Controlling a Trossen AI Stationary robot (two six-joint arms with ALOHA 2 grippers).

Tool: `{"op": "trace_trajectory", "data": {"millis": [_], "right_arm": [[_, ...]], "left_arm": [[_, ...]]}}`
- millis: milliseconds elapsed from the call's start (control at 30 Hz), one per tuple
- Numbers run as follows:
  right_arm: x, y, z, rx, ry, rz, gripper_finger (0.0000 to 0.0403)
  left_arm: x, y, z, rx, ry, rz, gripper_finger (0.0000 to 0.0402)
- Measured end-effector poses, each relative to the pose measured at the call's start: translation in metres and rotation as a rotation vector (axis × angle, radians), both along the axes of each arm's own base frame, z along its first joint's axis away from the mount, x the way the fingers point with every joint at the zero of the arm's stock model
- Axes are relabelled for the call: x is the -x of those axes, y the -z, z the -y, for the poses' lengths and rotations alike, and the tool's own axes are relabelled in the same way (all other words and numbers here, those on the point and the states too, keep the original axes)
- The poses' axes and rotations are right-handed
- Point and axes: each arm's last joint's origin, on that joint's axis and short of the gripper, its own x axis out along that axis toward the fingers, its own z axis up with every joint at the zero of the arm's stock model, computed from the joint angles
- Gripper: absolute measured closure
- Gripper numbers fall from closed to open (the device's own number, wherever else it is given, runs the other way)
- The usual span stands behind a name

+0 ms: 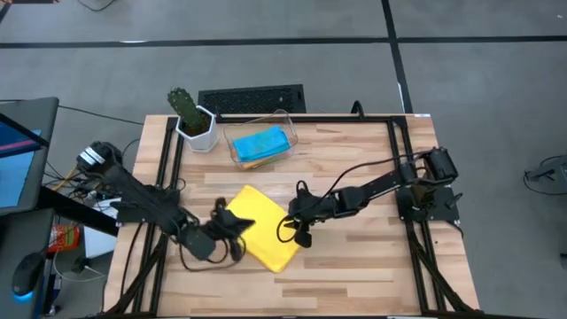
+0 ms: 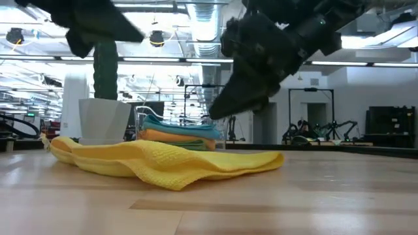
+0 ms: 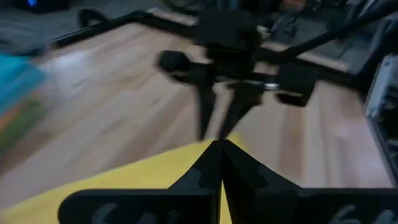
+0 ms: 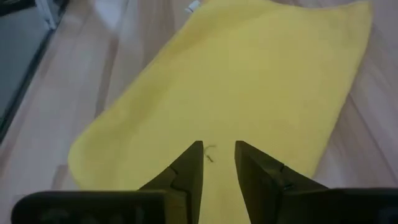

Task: Fold microfiber towels
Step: Fold the yellow microfiber cloth

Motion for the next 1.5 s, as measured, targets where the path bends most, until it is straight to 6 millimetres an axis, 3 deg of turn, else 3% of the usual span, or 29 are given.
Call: {"op": "trace_trajectory", "data": {"millis": [133, 300, 567, 800, 933, 1033, 1133, 1367, 1500], "right_arm": [[0.004, 0.006, 0.000, -0.001, -0.040, 0.053, 0.0285], [0.021, 0.025, -0.001, -0.007, -0.044, -0.026, 0.0285], [0.048, 0.052, 0.009, -0.071, 0.049, -0.127, 0.0285], [0.055, 0.053, -0.013, -0.167, 0.066, -0.100, 0.0285], [0.054, 0.030, -0.019, -0.135, 0.018, 0.017, 0.0285], [0.056, 0.014, -0.019, -0.046, -0.094, 0.093, 0.0284], [0.061, 0.005, -0.028, 0.055, -0.328, 0.147, 0.0275], [0.073, 0.012, -0.050, 0.358, -0.693, 0.198, 0.0201], [0.070, 0.022, -0.050, 0.444, -0.711, 0.195, 0.0156]], "left_arm": [[-0.023, 0.032, 0.015, 0.040, 0.045, 0.029, 0.0401], [-0.044, 0.075, 0.032, 0.116, 0.062, -0.059, 0.0401], [-0.059, 0.121, 0.047, 0.255, 0.096, -0.199, 0.0401], [-0.046, 0.122, 0.061, 0.287, 0.171, -0.276, 0.0401], [-0.037, 0.118, 0.065, 0.260, 0.223, -0.357, 0.0401], [-0.032, 0.117, 0.065, 0.230, 0.238, -0.398, 0.0401], [-0.032, 0.117, 0.065, 0.208, 0.253, -0.403, 0.0401], [-0.032, 0.118, 0.065, 0.208, 0.253, -0.405, 0.0401], [-0.032, 0.118, 0.065, 0.212, 0.252, -0.406, 0.0401]]}}
